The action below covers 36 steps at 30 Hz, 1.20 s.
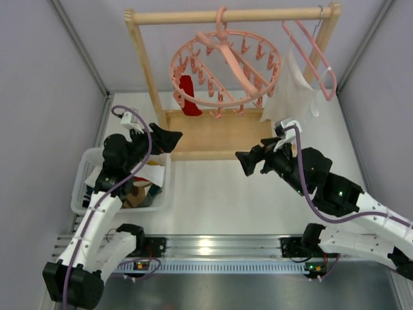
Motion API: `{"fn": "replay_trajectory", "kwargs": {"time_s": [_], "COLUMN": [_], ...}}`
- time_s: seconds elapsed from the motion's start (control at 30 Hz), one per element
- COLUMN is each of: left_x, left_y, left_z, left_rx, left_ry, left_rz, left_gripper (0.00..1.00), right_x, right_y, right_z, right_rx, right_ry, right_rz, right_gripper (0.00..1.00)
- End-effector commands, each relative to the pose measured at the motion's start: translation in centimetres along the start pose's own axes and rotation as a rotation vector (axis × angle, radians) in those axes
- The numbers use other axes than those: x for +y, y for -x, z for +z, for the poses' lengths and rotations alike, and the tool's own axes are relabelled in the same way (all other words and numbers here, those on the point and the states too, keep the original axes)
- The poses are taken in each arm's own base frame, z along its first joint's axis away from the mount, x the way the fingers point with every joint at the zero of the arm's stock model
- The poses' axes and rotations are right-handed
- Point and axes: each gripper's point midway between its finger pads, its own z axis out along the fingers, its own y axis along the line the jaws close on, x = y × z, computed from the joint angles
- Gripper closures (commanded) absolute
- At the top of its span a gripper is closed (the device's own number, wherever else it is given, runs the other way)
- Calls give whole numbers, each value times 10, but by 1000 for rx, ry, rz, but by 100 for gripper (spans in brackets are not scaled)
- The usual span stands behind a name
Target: Remove the socks clipped to the hanger
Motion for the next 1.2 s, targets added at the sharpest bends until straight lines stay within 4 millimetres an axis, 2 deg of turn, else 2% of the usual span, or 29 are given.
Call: {"fn": "replay_trajectory", "kwargs": {"time_s": [0.0, 0.2, 0.23, 0.3, 0.33, 0.4, 0.43, 0.47, 0.5, 0.53, 0.57, 0.6, 0.63, 0.67, 0.7, 0.73, 0.77, 0.8, 0.83, 0.87, 0.9, 0.93, 1.0, 1.03, 1.07, 1.17], "left_x": [-23, 9, 19, 33, 38, 47, 48, 48, 52, 53, 49, 51, 47, 47, 47, 43, 38, 36, 25, 19, 12, 7, -3, -5, -4, -1], "left_y": [18, 6, -3, 5, 7, 8, 5, 15, 7, 8, 14, 7, 11, 10, 9, 7, 11, 12, 10, 9, 9, 9, 9, 8, 5, 1], "left_z": [-3, -19, -23, -32, -37, -49, -52, -57, -63, -66, -70, -75, -78, -81, -85, -87, -90, -92, -93, -93, -96, -97, -103, -105, -106, -110], "left_rx": [-91, -77, -40, -56, -55, -30, -10, -26, 16, 23, 21, 57, 53, 69, 84, 95, 94, 97, 125, 134, 135, 136, 119, 115, 115, 105], "left_ry": [-98, 95, 152, 262, 305, 391, 409, 435, 467, 483, 483, 497, 496, 499, 501, 484, 465, 461, 404, 371, 334, 306, 265, 253, 256, 263], "left_rz": [30, -7, -17, 3, 7, 18, 18, 33, 31, 36, 55, 59, 69, 88, 98, 107, 135, 149, 170, 183, 200, 214, 216, 214, 206, 203], "left_gripper": [1, 1, 1, 1, 1, 1, 2, 1, 1, 1, 1, 1, 2, 1, 2, 2, 1, 1, 1, 2, 2, 1, 1, 1, 1, 1], "right_x": [13, 29, 27, 21, 21, 15, 12, 13, 11, 10, 13, 11, 9, 12, 7, 5, 5, 10, 8, 8, 9, 8, 13, 12, 17, 22], "right_y": [-2, -36, -35, -44, -39, -43, -48, -38, -46, -52, -39, -42, -55, -46, -47, -63, -65, -52, -69, -71, -64, -76, -73, -80, -76, -85], "right_z": [9, 37, 45, 55, 63, 72, 80, 85, 89, 96, 100, 106, 118, 127, 136, 151, 159, 166, 180, 187, 195, 207, 219, 229, 234, 251], "right_rx": [-36, 39, 25, 31, -6, -20, -24, -81, -92, -102, -173, -173, -142, -164, -157, -124, -126, -171, -146, -149, -171, -159, -184, -197, -218, -234], "right_ry": [55, 138, 136, 125, 122, 99, 86, 91, 96, 100, 119, 129, 132, 152, 161, 161, 175, 219, 215, 217, 223, 227, 257, 266, 290, 341], "right_rz": [57, 99, 114, 117, 122, 119, 110, 118, 106, 82, 92, 91, 85, 91, 100, 95, 90, 79, 49, 38, 28, 10, -2, -8, -15, -33], "right_gripper": [1, 1, 1, 1, 0, 1, 1, 1, 1, 1, 1, 1, 1, 1, 1, 1, 1, 1, 1, 1, 1, 1, 2, 2, 2, 3]}}
